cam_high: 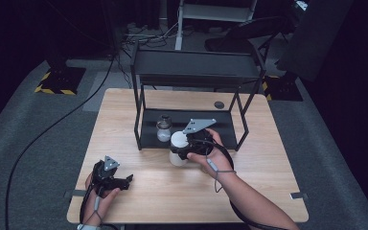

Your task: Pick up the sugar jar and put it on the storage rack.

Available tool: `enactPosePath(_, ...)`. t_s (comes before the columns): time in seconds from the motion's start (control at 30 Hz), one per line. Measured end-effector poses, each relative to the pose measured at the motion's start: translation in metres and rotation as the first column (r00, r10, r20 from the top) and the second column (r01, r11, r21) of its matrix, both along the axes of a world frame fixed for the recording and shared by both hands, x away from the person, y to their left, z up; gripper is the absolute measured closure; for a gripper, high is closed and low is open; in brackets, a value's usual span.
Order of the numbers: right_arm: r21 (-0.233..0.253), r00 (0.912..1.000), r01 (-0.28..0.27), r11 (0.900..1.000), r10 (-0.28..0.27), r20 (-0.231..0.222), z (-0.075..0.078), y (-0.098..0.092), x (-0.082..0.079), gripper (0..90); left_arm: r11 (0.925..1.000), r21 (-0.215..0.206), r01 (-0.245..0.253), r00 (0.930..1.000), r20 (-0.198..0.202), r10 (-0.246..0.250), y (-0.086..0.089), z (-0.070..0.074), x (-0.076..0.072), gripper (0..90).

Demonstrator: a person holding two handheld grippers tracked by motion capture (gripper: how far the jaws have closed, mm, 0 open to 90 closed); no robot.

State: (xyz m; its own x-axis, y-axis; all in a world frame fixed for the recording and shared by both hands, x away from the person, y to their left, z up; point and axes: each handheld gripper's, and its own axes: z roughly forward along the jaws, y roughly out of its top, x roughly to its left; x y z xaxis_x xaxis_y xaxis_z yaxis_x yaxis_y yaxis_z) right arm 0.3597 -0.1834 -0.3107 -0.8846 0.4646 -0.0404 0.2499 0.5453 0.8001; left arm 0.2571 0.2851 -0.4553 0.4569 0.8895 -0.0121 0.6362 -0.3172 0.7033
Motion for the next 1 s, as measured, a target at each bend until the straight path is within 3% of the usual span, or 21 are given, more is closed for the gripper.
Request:
enactPosePath(0.5, 0.012, 0.9991, 0.041, 0.999, -0.042, 0.003, 0.019, -0.003, 0.031, 33.5, 1.0, 0.0, 0.0, 1.0, 0.0, 0.0, 0.0, 0.0, 0.0, 4.1)
enactPosePath(0.77, -0.024, 0.9981, 0.061, 0.998, -0.061, 0.009, 0.017, 0.004, 0.053, 33.5, 1.0, 0.0, 0.0, 1.0, 0.0, 0.0, 0.0, 0.0, 0.0, 4.1)
enactPosePath(1.0, -0.046, 0.9969, 0.078, 0.996, -0.078, -0.007, 0.006, 0.005, 0.075, 33.6, 1.0, -0.002, -0.001, 1.0, 0.0, 0.001, 0.0, 0.0, 0.0, 4.1)
